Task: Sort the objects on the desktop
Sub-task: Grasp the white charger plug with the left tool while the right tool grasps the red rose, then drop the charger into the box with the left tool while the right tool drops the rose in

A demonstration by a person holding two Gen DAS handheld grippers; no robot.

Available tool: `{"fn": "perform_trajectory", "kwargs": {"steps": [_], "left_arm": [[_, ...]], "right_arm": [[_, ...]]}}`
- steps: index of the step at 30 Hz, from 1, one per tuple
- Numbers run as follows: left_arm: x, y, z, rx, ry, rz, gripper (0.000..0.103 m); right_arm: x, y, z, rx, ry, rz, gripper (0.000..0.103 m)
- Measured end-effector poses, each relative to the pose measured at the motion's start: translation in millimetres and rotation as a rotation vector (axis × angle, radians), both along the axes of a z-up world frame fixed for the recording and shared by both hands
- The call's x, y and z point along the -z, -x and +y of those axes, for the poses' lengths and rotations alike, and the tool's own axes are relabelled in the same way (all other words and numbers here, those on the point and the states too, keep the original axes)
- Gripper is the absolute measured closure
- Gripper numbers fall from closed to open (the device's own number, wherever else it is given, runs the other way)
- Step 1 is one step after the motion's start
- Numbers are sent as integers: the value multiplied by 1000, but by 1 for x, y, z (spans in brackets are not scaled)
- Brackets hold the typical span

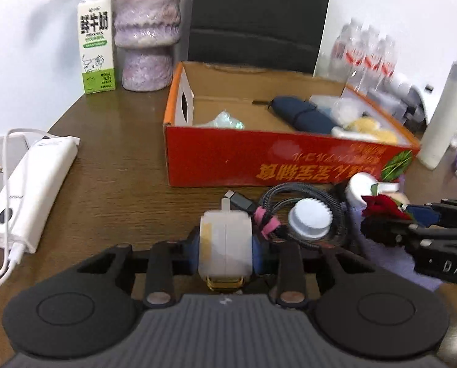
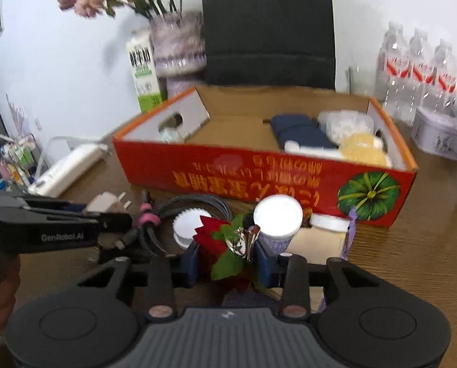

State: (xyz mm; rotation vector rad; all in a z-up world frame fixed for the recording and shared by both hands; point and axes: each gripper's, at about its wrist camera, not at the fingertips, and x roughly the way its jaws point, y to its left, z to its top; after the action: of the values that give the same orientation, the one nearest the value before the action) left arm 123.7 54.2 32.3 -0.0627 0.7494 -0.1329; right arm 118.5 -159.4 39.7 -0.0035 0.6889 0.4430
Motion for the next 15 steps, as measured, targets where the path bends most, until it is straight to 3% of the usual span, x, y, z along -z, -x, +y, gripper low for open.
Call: {"fn": "perform_trajectory", "kwargs": {"steps": [5,8,12,15], "left_arm": [[-25,33,4,-6,-16,-100,71],[-44,36,9,-4,26,-122,71],[-84,11,13,28,65,-159,71],[-104,-30,2,58,27,-173,71]], "right_arm": [[-40,26,-14,22,-92,-83,68],[-67,27,-21,11,-148,-119,68],[-97,6,-19,-22,-169,-153,68],[-113,-31,-16,6,-176,-172,67]]}}
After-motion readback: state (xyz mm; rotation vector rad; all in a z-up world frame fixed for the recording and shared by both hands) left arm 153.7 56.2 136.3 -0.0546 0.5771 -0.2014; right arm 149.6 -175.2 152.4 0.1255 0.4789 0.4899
